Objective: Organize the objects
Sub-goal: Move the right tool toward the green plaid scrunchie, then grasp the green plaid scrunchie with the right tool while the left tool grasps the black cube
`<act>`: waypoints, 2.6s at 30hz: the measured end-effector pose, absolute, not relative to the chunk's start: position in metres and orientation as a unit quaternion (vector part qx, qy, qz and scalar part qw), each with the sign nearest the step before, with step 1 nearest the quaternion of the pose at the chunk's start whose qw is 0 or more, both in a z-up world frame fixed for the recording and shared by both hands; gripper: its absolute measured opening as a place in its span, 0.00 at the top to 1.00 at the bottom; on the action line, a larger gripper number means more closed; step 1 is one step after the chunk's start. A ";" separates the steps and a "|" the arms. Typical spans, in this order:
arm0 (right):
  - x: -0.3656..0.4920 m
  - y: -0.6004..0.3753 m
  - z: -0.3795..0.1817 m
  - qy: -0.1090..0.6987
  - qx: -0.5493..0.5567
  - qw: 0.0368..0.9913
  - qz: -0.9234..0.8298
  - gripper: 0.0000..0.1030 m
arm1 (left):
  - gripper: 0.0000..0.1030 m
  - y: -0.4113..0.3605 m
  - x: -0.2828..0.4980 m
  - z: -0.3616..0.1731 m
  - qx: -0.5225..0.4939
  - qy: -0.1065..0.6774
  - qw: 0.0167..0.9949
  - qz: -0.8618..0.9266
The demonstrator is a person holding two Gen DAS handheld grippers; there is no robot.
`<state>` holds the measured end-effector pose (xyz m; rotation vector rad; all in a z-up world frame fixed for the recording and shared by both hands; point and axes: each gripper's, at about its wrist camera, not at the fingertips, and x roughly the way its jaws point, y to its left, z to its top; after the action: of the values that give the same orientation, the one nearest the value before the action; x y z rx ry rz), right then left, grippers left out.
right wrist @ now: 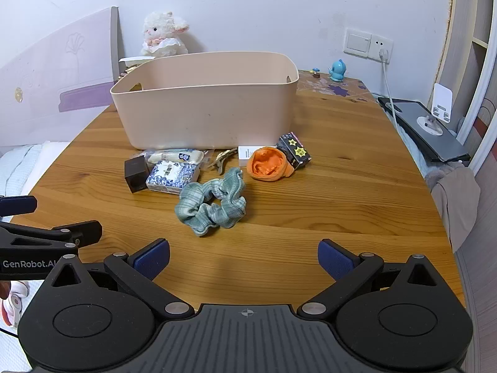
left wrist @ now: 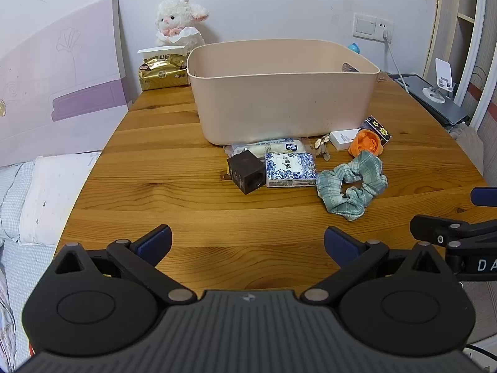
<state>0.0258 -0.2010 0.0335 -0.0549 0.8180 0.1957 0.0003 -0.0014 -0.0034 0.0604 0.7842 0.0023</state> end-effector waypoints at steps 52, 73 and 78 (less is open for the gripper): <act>0.073 -0.200 0.017 0.416 -0.009 0.905 0.089 0.06 | 0.00 0.011 0.041 -0.012 0.039 0.372 0.928 -0.001; 0.132 -0.183 -0.019 0.453 -0.023 0.886 0.091 0.24 | 0.00 0.031 0.122 -0.049 -0.007 0.397 0.917 0.021; 0.138 -0.178 -0.023 0.454 -0.029 0.885 0.094 0.28 | 0.00 0.030 0.133 -0.056 -0.011 0.398 0.917 0.028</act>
<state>0.1384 -0.1784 -0.0234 -0.0598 0.9447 0.1966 0.1330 0.0303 -0.0556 -0.0219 0.8193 0.0581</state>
